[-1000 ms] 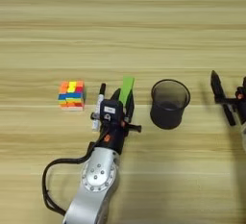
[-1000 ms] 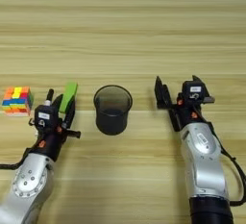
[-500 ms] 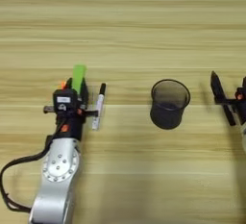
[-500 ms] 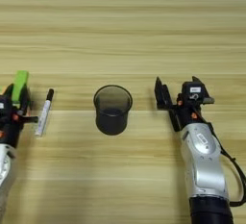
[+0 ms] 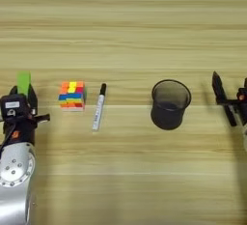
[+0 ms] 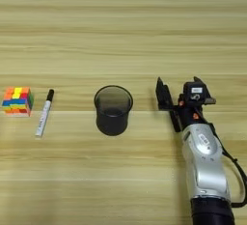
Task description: Move the objects on the table
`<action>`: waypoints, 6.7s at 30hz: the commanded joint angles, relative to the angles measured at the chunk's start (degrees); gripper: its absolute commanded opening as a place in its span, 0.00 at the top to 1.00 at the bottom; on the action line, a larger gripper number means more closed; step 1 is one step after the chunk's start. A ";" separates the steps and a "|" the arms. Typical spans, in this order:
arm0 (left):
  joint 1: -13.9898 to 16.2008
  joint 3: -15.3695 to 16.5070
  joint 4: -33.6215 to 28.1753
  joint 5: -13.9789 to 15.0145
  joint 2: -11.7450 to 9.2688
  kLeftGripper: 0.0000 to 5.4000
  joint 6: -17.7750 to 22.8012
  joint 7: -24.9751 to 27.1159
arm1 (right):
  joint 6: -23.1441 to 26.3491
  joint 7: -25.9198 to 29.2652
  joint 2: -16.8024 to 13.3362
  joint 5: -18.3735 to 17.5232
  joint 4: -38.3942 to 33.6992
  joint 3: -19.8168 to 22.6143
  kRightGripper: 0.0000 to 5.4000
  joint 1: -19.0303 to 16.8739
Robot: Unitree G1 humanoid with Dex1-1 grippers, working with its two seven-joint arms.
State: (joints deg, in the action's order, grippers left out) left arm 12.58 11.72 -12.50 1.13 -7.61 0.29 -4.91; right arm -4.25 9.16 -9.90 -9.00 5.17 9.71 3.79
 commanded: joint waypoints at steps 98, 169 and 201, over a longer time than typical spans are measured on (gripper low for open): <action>-7.76 -0.67 6.87 1.54 3.07 0.00 -4.54 0.60 | -0.17 0.07 -0.37 0.21 1.81 -0.53 0.00 1.38; -12.98 -8.32 21.95 -3.84 4.35 0.00 -4.59 0.21 | -0.20 0.33 0.21 0.19 0.70 -0.84 0.00 0.74; -13.08 -9.09 22.84 -3.34 4.76 0.28 -5.25 2.02 | -0.15 0.32 0.18 0.05 0.93 -0.73 0.00 0.98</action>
State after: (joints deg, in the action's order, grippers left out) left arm 0.16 2.94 9.70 -2.07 -2.96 -4.81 -3.12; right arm -4.50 9.37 -9.74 -8.88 6.49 8.94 4.45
